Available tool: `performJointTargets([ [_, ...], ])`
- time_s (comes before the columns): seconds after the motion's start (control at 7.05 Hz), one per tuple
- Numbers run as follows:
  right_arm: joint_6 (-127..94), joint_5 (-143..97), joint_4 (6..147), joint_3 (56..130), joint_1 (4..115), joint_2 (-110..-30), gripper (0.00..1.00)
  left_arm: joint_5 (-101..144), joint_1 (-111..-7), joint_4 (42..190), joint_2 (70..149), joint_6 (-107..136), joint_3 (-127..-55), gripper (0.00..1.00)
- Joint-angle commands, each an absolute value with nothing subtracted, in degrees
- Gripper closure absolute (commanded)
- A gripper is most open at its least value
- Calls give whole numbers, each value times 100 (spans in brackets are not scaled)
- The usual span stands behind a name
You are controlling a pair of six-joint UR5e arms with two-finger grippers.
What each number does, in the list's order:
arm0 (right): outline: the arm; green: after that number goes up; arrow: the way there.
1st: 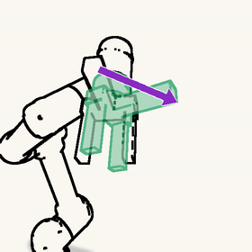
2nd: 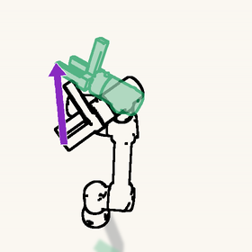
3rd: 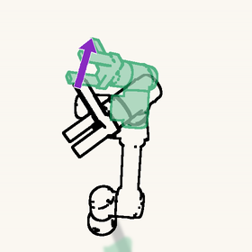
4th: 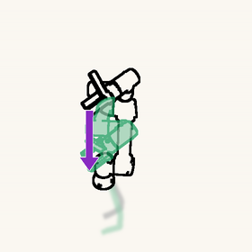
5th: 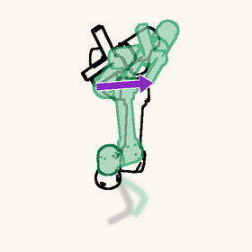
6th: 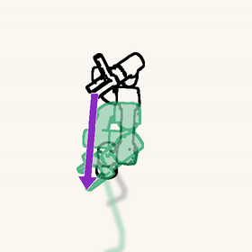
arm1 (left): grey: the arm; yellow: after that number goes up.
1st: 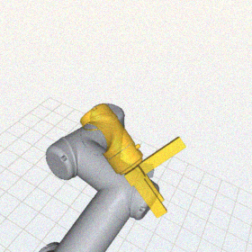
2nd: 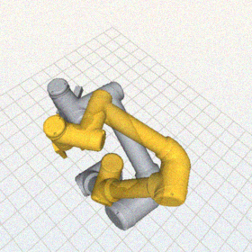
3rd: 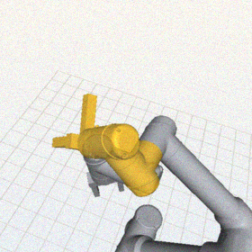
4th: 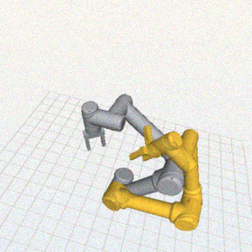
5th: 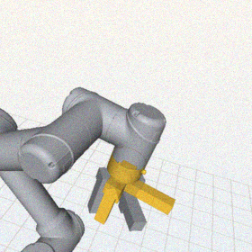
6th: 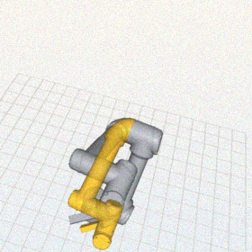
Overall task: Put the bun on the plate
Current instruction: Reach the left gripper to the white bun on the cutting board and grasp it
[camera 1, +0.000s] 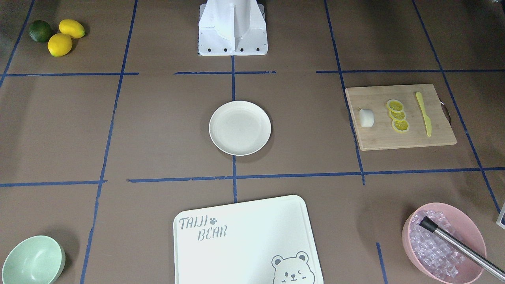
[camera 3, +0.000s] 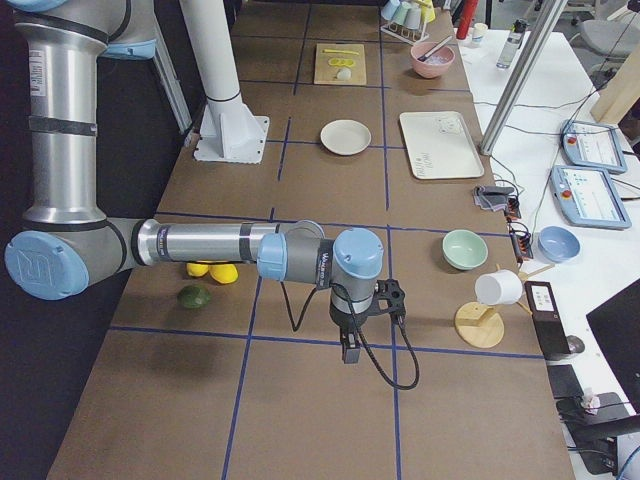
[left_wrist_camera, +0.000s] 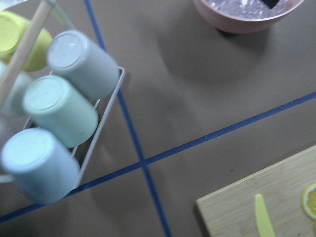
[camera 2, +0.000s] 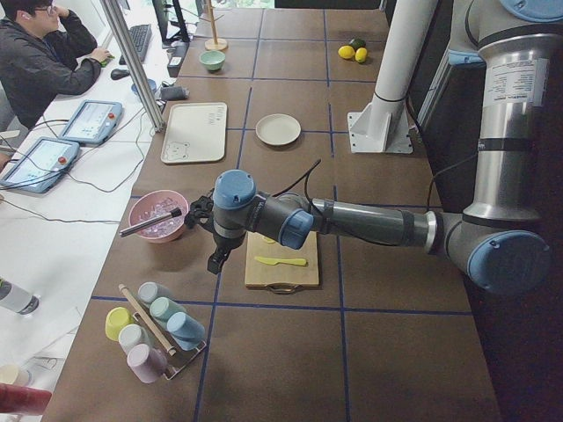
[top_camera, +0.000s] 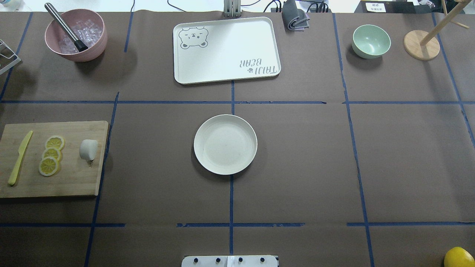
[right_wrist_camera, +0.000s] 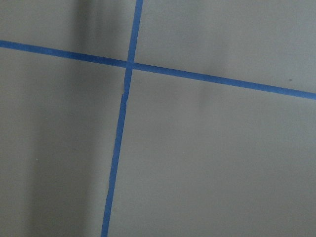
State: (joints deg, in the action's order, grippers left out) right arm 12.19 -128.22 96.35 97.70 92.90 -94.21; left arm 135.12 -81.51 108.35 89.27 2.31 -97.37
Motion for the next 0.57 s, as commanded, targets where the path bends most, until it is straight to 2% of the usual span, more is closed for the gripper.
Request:
performJointTargets([
  [0.0, 1222, -12823, 9642, 9756, 9290, -9413, 0, 13456, -6922, 10995, 8965, 2397, -10087, 0],
  [0.43, 1230, -12823, 9642, 9738, 9290, -9422, 0, 12572, -5472, 11346, 9131, 4198, -10573, 0],
])
